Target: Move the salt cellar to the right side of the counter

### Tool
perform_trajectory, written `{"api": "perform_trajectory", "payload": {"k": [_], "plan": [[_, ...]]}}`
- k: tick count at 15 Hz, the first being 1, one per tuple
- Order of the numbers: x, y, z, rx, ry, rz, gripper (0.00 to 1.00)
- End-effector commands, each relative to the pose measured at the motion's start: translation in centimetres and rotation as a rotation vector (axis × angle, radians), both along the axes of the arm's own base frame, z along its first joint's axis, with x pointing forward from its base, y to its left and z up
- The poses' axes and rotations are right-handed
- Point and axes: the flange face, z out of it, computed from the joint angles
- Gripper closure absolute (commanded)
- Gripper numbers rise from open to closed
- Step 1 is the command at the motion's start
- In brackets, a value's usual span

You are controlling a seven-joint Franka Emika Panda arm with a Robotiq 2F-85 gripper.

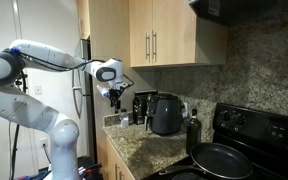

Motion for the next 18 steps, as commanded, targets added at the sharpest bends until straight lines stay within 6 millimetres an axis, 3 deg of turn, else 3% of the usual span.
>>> {"api": "perform_trajectory", "payload": {"k": [1, 3, 6, 11, 12, 15, 16, 17, 18], "plan": [[0.0, 0.0, 0.1, 0.0, 0.001, 0.0, 0.0], [0.0, 0.0, 0.1, 0.0, 0.001, 0.0, 0.0], [0.1, -0.5, 0.1, 0.014, 0.085, 0.19, 0.0], [0.9, -1.4, 0.0, 0.037, -0.009, 0.455, 0.0], [0.1, -1.3, 0.1, 0.027, 0.014, 0.366, 0.0], [0.3, -1.4, -0.1, 0.038, -0.001, 0.428, 0.0], [0.1, -1.5, 0.2, 0.009, 0.082, 0.409, 0.0], [4.4, -6.6, 0.5, 0.014, 0.085, 0.467, 0.0], [5.4, -6.3, 1.1, -0.032, 0.02, 0.516, 0.0]]}}
